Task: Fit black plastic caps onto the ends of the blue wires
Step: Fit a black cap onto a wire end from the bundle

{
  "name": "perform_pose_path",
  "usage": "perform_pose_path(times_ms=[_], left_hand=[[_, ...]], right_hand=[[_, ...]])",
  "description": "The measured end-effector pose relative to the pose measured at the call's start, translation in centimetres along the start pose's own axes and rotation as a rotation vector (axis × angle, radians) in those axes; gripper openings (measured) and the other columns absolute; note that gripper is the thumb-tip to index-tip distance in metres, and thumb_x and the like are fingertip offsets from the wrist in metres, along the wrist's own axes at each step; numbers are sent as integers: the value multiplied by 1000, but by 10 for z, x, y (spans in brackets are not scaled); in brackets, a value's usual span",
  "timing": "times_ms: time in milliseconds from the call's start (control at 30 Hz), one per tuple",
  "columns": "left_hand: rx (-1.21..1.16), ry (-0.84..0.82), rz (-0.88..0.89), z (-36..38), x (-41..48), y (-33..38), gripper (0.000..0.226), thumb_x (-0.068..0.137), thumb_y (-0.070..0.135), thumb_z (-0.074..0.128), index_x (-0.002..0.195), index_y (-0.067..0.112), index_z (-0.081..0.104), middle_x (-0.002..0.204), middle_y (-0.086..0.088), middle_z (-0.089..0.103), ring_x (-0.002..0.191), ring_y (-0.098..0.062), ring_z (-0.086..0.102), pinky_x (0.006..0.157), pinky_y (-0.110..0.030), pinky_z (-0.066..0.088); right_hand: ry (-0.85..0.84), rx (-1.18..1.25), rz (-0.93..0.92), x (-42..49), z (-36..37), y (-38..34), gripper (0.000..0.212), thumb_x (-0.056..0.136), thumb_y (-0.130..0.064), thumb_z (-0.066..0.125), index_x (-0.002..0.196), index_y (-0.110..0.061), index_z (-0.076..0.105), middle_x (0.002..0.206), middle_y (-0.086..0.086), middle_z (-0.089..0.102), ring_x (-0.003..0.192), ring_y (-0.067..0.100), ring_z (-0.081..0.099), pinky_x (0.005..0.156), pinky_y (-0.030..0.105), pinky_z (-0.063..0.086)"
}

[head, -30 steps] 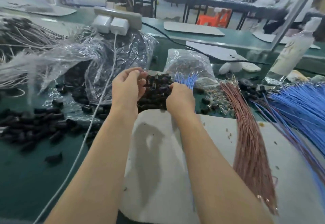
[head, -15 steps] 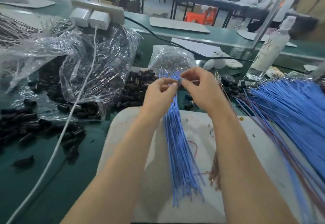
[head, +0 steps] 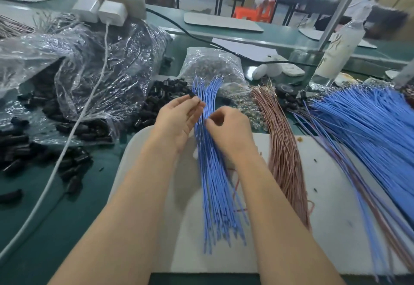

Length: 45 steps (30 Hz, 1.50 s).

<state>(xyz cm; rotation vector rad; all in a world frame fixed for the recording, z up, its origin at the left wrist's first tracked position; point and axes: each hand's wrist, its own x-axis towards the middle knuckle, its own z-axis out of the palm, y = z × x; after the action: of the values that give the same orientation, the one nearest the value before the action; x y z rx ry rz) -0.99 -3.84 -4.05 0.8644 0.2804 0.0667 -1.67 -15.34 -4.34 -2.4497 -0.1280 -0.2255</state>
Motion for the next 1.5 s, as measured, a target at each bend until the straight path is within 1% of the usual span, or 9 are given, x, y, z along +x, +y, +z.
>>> perform_pose_path(times_ms=[233, 500, 633, 800, 1000, 1133, 1267, 1367, 1500], left_hand=[[-37, -16, -39, 3, 2, -3, 5, 91, 4, 59, 94, 5, 55, 75, -6, 63, 58, -5, 63, 54, -14, 53], [-162, -49, -129, 1, 1, 0, 12, 93, 7, 55, 85, 1, 61, 67, -5, 68, 56, -7, 65, 54, -14, 53], [-177, -46, -141, 0, 0, -1, 10, 92, 2, 55, 100, -3, 60, 74, -9, 67, 58, -8, 67, 52, -14, 52], [-163, -80, -140, -2, 0, -3, 12, 91, -2, 54, 101, -3, 59, 82, -11, 67, 62, -10, 68, 56, -15, 53], [-7, -170, -229, 1, -6, -3, 11, 93, 9, 51, 85, 6, 57, 87, -12, 73, 74, -19, 71, 66, -26, 59], [101, -328, -367, 3, -11, -3, 11, 93, 11, 49, 84, 7, 54, 102, -15, 71, 86, -28, 71, 70, -32, 60], [127, -398, -374, 6, -16, -2, 27, 93, 7, 49, 73, 2, 66, 93, -15, 72, 74, -15, 71, 60, -20, 57], [101, -328, -290, 7, -13, -3, 42, 92, 4, 51, 57, 4, 73, 81, -13, 73, 67, -10, 70, 58, -16, 55], [238, -335, -132, 5, -8, -9, 24, 91, 5, 54, 76, 9, 72, 82, -5, 72, 77, -11, 70, 64, -19, 55]], right_hand=[[-115, -262, 28, -6, 10, -8, 36, 86, -39, 65, 107, -10, 61, 110, 9, 61, 105, 29, 57, 88, 38, 48], [4, 200, 101, -2, -9, 8, 31, 89, -35, 61, 69, -13, 71, 61, 0, 63, 61, 15, 56, 63, 29, 43], [-159, 1027, 155, 0, -26, 10, 22, 95, -21, 56, 78, -10, 66, 57, -2, 55, 36, 3, 33, 36, 15, 25], [-410, 1673, -72, -3, -45, 11, 19, 87, -18, 51, 97, -11, 65, 67, -2, 61, 42, 2, 43, 40, 11, 34], [263, 1305, 234, 2, -42, 12, 15, 100, -13, 45, 91, -12, 57, 61, -3, 66, 44, 6, 49, 44, 14, 41], [460, 1419, 323, 3, -43, 19, 16, 102, -12, 41, 90, -15, 51, 61, -2, 67, 47, 7, 56, 47, 15, 46], [431, 1440, 327, 7, -42, 21, 7, 98, -10, 49, 95, -12, 55, 76, 1, 65, 53, 6, 57, 52, 15, 50], [176, 991, 252, 7, -32, 19, 9, 94, -18, 58, 90, -14, 65, 76, -3, 63, 58, 6, 53, 56, 20, 48], [65, 806, 153, 2, -19, 10, 14, 93, -10, 58, 81, -16, 63, 73, -1, 65, 65, 8, 61, 67, 27, 51]])
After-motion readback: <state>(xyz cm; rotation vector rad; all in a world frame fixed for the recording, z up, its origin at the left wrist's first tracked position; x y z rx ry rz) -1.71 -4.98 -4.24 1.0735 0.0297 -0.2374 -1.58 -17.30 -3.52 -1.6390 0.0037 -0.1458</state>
